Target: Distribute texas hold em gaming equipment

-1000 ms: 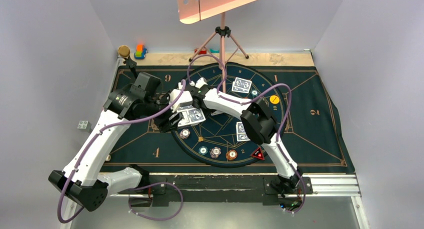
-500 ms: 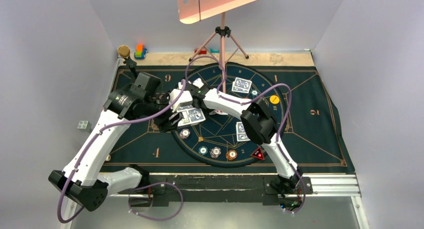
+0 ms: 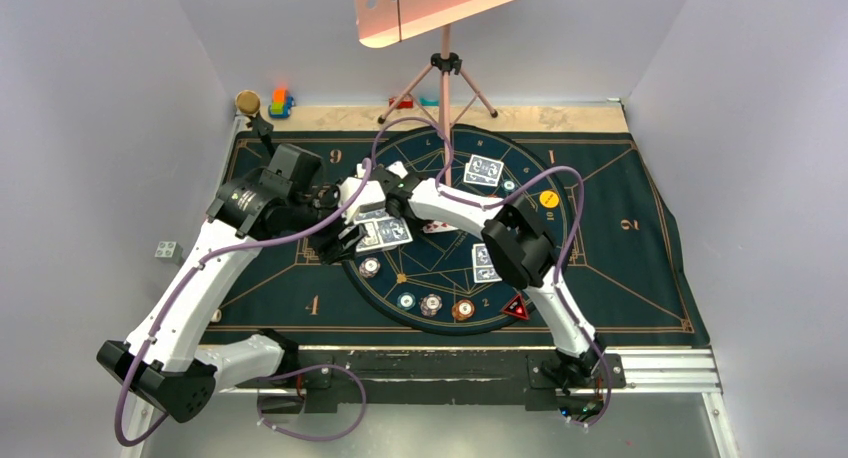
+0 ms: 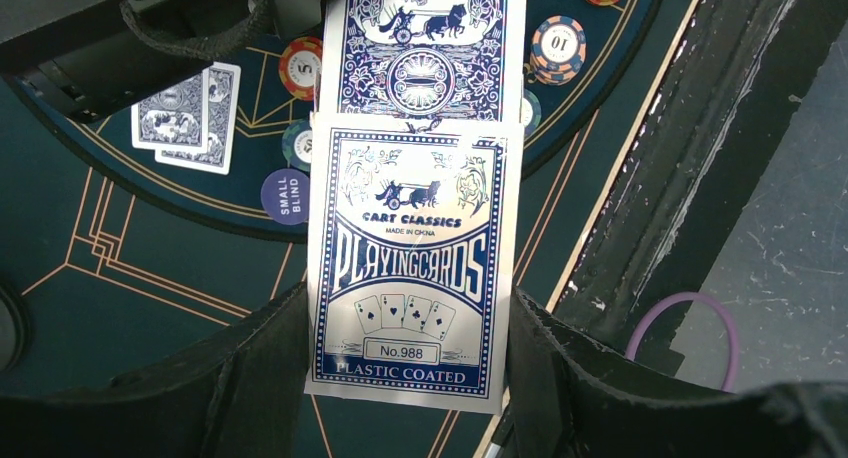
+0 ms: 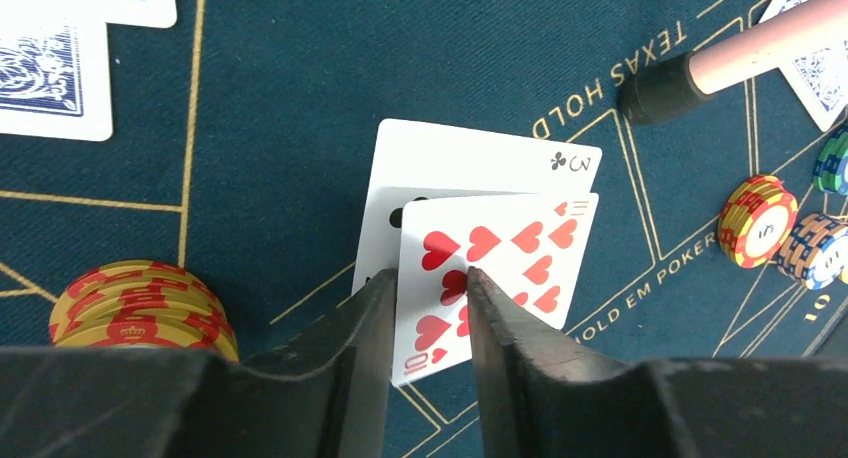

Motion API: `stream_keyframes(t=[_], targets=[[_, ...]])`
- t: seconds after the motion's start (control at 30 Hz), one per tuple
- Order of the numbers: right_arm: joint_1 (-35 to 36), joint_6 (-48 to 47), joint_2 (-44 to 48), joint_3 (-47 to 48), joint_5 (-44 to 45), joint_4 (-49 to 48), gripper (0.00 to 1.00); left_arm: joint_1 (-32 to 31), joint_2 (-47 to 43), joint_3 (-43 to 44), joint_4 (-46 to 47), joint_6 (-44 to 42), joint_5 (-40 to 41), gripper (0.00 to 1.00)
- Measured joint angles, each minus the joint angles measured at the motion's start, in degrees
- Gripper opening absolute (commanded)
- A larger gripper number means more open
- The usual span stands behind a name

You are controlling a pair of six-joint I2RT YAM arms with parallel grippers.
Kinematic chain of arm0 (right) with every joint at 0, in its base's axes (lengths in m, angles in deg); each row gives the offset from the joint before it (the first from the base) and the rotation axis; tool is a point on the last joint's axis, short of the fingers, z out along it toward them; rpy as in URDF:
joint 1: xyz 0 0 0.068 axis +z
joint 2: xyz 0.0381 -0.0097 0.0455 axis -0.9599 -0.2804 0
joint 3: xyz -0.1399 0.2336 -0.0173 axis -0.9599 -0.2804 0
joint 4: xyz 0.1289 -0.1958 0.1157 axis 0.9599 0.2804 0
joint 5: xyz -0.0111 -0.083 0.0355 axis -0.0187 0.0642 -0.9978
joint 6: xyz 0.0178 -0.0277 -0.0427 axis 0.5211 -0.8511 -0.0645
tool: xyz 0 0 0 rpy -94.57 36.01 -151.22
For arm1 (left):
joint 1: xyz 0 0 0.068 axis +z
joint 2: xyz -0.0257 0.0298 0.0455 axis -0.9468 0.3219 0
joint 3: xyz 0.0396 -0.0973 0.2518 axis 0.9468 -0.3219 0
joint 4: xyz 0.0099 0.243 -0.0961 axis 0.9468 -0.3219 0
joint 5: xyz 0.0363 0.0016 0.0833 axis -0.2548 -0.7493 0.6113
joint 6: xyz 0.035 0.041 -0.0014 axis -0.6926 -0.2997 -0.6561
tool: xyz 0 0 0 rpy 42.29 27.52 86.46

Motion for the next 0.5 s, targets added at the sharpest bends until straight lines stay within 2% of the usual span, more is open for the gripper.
stream_keyframes(t=[0.13,0.23,0.5], targets=[[-0.52,-0.02,0.79,-0.15,-2.71,-1.16,0.46,0.0,0.0,0.0,0.5,0.0,-0.02,0.0],[-0.87,0.04,0.98,-0.15,-5.25,-2.47,0.64,0.0,0.0,0.0,0.87,0.0,-0.02,0.0],[-2.34,0.24,2.91,-0.13,-9.49,-2.4,0.67,0.0,0.0,0.0,1.22,0.0,-0.04,0.0]])
